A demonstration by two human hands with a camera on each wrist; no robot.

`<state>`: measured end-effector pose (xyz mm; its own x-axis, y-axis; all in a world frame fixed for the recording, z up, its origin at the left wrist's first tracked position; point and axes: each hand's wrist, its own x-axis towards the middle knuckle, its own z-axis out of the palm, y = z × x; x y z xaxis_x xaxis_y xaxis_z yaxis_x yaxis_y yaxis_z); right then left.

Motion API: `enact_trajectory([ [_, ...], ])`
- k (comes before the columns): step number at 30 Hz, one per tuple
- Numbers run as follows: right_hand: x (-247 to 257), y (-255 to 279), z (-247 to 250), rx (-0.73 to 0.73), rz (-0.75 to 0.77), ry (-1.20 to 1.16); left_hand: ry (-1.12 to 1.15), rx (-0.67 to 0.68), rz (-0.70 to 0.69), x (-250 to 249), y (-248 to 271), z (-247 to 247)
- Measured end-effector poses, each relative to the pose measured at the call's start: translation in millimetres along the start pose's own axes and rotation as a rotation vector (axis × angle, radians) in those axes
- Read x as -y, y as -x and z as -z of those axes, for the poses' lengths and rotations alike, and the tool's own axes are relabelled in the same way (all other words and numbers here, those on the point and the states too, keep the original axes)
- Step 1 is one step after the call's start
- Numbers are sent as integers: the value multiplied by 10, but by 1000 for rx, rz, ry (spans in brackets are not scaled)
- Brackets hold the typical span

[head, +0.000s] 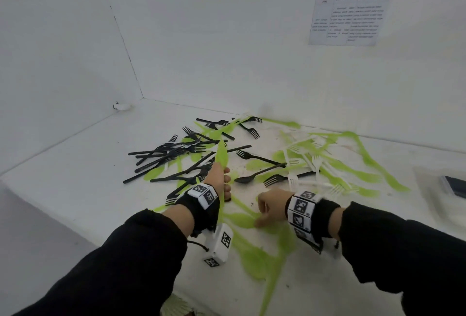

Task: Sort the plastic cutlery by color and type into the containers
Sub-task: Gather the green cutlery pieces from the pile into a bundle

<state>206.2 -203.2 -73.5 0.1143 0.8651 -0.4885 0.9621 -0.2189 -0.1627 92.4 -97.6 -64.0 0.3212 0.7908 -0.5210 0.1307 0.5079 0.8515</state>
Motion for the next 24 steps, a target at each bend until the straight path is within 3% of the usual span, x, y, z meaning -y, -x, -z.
enact_trajectory([
  [3, 21, -27, 36, -7, -21, 102, 28, 50, 16, -18, -43, 110],
  [5, -6, -27, 126, -70, -77, 25, 43, 74, 21, -27, -65, 168],
  [8, -103, -2, 332, -252, -148, -318, 14, 95, 5, -15, -99, 230],
  [13, -272, 102, 549, -675, -179, -799, 12, 155, 29, -7, -81, 264],
  [16, -144, 171, 599, -762, -101, -1105, 9, 215, 5, 22, -94, 278],
  [21, 137, 162, 673, -750, -36, -984, -83, 291, -72, 63, -134, 324],
  [24, 270, 51, 694, -846, -91, -965, -36, 330, -94, 63, -156, 365],
])
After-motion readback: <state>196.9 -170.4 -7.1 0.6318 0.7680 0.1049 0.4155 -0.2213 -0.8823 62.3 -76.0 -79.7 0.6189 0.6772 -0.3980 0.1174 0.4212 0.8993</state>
